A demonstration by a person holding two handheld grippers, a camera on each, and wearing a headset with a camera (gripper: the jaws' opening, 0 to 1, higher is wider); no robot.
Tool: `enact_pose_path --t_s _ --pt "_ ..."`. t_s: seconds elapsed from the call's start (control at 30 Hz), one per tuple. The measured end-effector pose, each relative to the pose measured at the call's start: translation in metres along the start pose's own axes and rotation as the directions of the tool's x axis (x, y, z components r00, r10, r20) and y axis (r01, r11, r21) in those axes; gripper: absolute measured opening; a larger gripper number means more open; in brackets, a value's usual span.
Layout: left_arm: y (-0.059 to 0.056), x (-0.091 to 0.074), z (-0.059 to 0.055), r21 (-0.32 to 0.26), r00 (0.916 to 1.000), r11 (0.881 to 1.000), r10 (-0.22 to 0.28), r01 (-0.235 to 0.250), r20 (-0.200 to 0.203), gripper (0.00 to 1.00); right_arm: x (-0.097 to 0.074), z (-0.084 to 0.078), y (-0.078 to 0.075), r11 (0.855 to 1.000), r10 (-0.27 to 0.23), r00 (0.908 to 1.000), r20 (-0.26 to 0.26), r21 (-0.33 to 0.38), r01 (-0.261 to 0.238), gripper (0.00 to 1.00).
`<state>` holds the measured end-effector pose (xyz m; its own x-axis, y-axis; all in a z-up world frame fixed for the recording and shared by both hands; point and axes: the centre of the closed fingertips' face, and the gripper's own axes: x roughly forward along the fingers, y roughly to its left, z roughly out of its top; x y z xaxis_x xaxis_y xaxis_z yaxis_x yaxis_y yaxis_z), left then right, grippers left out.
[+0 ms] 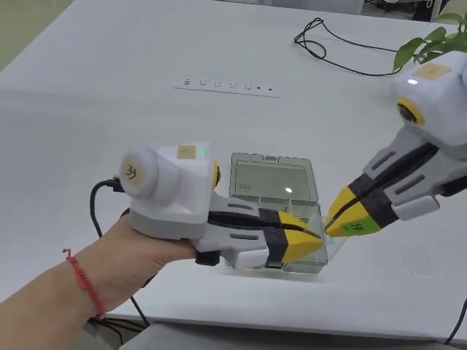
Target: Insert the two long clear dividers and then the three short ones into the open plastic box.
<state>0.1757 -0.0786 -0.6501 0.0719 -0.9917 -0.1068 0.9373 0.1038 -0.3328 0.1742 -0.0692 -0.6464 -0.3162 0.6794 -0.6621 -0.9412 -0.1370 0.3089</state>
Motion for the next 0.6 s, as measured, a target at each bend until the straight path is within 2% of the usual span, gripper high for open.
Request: enact_pose_path --t_s 0.2,0.3,0.5,0.6 --pt "0.006 -0.008 -0.005 0.003 0.9993 0.999 0.037 -0.037 -0.011 0.04 -0.005 0.000 -0.007 1.000 -0.026 0.9996 0.007 0.000 0.026 0.03" --pt "0.012 -0.013 -0.008 0.001 0.9977 0.998 0.065 -0.065 -0.019 0.09 -0.008 0.000 -0.013 0.999 -0.051 0.9986 0.012 0.002 0.051 0.03" --pt "0.022 -0.026 -0.015 -0.005 0.9916 0.992 0.125 -0.125 -0.035 0.19 -0.011 -0.003 -0.033 0.991 -0.135 0.9908 0.013 0.011 0.134 0.03" --pt "0.029 -0.033 -0.018 -0.001 0.9856 0.986 0.164 -0.164 -0.042 0.26 -0.011 -0.006 -0.043 0.986 -0.164 0.9864 0.016 0.013 0.164 0.03"
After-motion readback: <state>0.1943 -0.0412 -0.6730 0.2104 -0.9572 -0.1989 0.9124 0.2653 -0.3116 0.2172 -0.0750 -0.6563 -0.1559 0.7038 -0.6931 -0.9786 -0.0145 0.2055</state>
